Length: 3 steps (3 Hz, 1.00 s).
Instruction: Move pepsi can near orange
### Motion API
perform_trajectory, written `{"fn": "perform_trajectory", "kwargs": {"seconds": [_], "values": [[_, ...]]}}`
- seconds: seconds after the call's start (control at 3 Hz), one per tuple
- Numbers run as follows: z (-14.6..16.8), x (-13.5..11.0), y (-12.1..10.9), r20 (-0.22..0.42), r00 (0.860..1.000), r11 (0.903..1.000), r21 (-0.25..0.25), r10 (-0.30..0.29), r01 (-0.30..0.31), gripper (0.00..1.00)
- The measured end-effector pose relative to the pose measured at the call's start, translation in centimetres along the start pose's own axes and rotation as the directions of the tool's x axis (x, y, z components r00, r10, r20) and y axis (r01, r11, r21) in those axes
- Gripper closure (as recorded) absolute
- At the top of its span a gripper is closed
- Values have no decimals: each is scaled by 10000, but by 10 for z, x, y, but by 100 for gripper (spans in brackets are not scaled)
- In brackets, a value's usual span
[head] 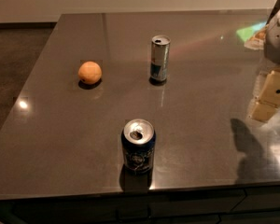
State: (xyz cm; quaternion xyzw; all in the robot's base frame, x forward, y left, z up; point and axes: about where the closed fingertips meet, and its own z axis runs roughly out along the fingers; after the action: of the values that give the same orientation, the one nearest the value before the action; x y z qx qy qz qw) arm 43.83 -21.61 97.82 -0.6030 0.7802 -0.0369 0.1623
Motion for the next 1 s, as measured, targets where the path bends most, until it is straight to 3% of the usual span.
{"fn": "perform_trajectory", "kwargs": {"seconds": [0.33, 0.67, 1.0], "values": [[0, 0, 0, 1, 10000, 10000, 2, 0, 0, 0], [4, -17, 8, 547, 9983, 9992, -355, -179, 199, 0], [13, -47, 30, 1549, 9865, 9945, -810, -532, 664, 0]]}}
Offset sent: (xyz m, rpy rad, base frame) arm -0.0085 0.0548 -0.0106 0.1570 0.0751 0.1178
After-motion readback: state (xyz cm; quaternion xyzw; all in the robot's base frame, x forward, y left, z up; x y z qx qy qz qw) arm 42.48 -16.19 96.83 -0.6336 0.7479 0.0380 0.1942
